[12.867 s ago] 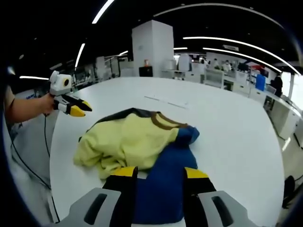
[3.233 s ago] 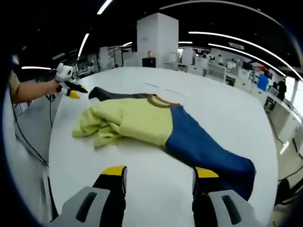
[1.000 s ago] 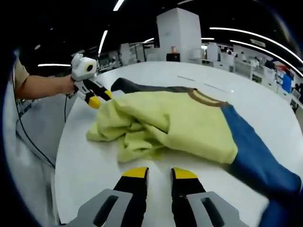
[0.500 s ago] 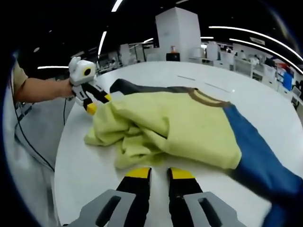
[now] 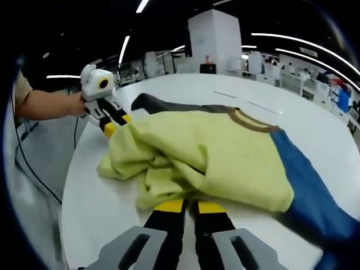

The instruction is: Fold the garment on the visible template until the final outline fits inside the template.

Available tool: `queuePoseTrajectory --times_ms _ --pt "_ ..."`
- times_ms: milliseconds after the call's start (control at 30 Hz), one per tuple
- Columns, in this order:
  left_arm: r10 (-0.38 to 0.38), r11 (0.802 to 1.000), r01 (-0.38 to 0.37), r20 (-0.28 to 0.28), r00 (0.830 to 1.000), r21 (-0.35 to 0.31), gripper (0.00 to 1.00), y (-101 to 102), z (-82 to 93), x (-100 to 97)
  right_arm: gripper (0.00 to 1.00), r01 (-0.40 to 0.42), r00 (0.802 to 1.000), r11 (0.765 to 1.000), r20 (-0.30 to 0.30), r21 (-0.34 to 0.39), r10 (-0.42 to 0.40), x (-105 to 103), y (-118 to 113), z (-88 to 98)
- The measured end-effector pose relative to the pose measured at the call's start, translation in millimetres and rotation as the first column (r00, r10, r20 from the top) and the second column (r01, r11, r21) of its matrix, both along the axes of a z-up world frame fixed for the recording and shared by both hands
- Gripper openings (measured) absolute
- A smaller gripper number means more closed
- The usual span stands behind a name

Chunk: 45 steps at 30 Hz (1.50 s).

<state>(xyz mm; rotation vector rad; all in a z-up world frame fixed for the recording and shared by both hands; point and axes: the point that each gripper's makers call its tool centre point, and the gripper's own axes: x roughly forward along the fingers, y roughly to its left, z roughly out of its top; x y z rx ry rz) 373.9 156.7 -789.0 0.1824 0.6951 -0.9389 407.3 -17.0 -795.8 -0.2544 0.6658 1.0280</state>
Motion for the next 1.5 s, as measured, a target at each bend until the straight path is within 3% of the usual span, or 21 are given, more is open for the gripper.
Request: queuePoseTrajectory --times_ms 167,667,1067,1500 --pt "0.001 1.000 -0.001 -0.011 1.000 0.012 0.04 1.2 -2.7 -2.0 0.00 -0.001 1.000 1.000 0.003 -0.002 0.001 -0.6 0.8 -0.3" --pt "0.062 0.998 -0.062 -0.007 0.998 -0.028 0.01 10.1 7.6 -1.8 0.00 0.054 0.997 0.998 0.058 0.019 -0.055 3.0 -19.4 27.7" --pt "0.112 0.992 -0.111 0.014 0.994 -0.066 0.00 23.0 26.0 -1.6 0.00 0.109 0.990 0.993 0.084 0.046 -0.113 -8.9 -47.1 47.2" --pt "0.131 0.989 -0.128 0.035 0.991 -0.076 0.00 31.1 40.3 -3.4 0.00 0.138 0.984 0.988 0.106 0.070 -0.145 -17.9 -59.6 65.8"
